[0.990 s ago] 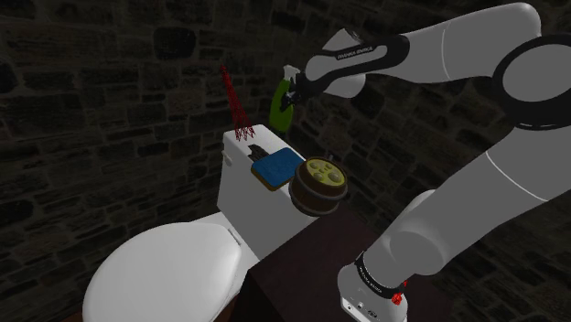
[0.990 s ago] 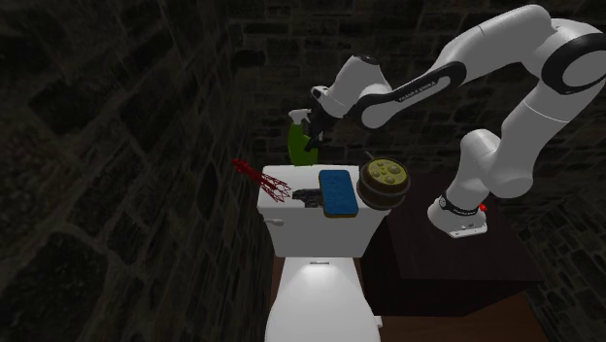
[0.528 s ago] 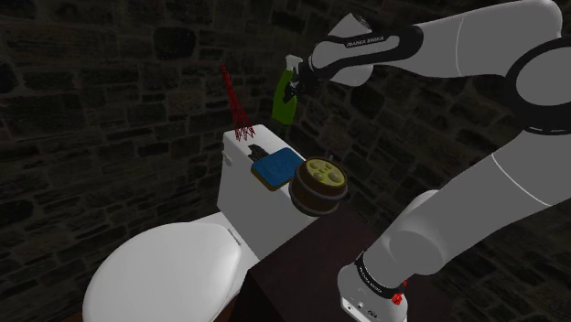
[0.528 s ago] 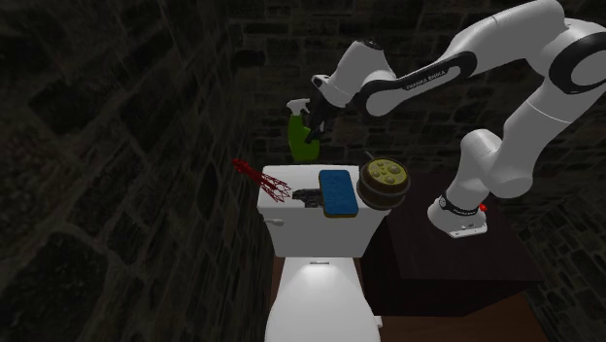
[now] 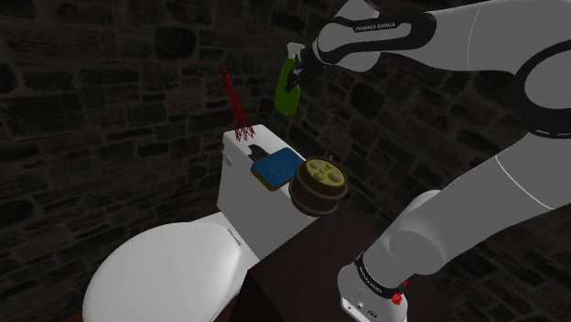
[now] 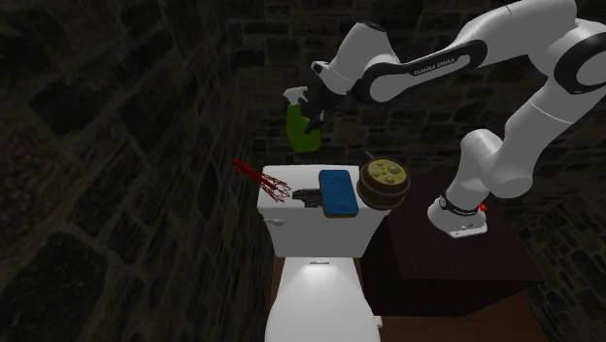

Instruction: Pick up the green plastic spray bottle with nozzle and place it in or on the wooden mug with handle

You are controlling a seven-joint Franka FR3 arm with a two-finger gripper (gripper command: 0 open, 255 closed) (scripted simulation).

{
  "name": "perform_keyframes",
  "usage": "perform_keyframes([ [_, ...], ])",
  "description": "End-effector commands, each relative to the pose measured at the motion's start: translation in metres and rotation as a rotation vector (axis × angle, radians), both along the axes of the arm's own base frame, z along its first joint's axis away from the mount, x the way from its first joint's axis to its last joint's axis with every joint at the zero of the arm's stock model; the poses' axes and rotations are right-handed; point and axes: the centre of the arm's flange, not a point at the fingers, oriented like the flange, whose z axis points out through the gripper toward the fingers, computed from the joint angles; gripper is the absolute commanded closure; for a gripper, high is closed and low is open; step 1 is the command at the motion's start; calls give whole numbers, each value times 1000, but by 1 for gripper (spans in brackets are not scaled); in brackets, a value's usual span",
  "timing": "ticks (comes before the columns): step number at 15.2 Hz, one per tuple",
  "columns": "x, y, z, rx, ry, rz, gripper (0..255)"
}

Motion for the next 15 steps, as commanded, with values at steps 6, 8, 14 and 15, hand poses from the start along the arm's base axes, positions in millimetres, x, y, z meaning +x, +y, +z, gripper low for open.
perform_keyframes([
  [6, -14, 2, 31, 0, 0, 0, 255],
  [8, -40, 6, 29, 0, 0, 0, 255],
  [14, -118, 17, 23, 0, 0, 0, 255],
  [15, -131, 19, 22, 0, 0, 0, 255],
])
